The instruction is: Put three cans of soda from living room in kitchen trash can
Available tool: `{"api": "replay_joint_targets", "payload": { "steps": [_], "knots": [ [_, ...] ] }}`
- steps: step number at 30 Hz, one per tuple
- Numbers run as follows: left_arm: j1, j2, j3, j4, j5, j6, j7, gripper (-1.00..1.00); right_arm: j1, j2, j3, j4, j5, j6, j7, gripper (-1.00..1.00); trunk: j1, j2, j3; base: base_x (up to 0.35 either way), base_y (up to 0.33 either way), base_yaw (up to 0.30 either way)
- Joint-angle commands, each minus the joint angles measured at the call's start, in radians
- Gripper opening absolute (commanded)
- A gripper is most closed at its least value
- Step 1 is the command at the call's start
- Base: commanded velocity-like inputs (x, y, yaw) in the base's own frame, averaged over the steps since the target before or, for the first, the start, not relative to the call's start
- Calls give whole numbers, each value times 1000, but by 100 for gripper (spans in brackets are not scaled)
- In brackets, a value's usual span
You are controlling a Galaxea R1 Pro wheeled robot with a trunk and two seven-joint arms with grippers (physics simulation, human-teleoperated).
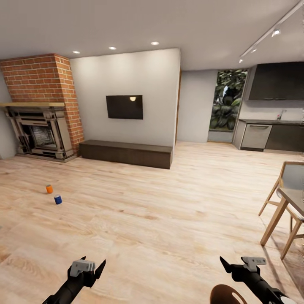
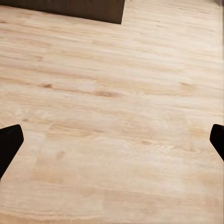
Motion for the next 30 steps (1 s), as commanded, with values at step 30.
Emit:
{"api": "replay_joint_targets", "payload": {
  "steps": [30],
  "knots": [
    [0,0,3,0,-1,-4,3,100,-1,8,-38,1,-1,15,-9,100,0,0,-12,32,23,-18]
  ]
}}
